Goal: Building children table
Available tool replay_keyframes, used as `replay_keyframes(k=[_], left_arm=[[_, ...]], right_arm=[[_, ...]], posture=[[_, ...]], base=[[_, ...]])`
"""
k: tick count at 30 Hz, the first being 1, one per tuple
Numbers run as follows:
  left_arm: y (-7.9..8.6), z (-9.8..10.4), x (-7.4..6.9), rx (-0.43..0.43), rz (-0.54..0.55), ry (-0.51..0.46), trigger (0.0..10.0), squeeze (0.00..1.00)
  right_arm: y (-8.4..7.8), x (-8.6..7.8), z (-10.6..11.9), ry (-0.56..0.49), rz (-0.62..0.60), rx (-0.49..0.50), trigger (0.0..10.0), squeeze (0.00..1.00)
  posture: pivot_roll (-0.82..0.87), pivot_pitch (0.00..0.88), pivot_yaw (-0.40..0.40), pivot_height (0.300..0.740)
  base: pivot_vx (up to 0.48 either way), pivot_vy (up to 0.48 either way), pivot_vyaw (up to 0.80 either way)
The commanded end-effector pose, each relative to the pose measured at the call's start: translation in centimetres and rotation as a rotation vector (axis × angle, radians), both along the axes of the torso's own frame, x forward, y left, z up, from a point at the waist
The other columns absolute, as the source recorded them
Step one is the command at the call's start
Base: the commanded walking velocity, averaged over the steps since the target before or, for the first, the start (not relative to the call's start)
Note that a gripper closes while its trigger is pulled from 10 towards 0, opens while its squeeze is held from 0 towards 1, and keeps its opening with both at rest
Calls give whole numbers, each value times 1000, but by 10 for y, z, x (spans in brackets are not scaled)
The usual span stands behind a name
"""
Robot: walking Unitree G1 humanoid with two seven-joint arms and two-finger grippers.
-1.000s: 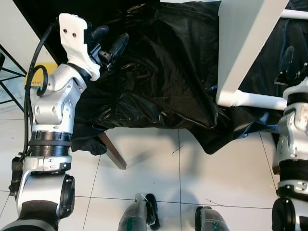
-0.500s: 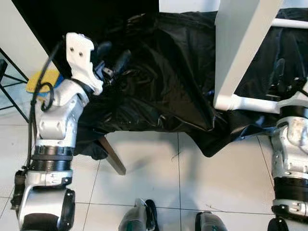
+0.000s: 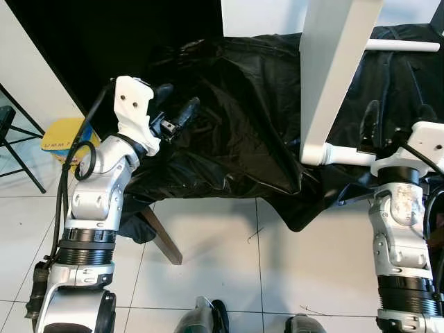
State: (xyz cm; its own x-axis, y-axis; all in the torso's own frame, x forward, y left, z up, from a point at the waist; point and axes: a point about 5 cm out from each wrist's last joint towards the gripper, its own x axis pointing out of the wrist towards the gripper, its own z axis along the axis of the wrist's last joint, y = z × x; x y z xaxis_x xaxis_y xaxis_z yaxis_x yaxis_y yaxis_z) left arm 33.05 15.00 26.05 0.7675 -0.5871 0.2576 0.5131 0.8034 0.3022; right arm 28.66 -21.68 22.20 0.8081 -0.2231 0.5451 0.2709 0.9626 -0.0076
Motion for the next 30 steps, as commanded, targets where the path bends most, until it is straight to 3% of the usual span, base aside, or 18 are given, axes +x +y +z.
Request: replay_keyframes(k=[1, 9, 25, 30], left_arm=[[7, -1, 2, -43, 138, -10, 10000, 0], [7, -7, -1, -41, 146, 11, 10000, 0], [7, -10, -5, -33, 146, 24, 10000, 0], [8, -10, -5, -39, 169, 22, 10000, 0]], right_arm=[[4, -1, -1, 5, 11, 4, 10000, 0], [8, -4, -3, 23, 19, 2, 10000, 0], [11, -6, -6, 49, 17, 13, 10000, 0], [13, -5, -6, 55, 24, 14, 10000, 0]], posture=[[-104, 69, 105, 740], [-95, 84, 109, 740], [-81, 95, 106, 740], [-81, 96, 102, 740]], base=[[0, 0, 0], [0, 0, 0], [0, -316, 0], [0, 0, 0]])
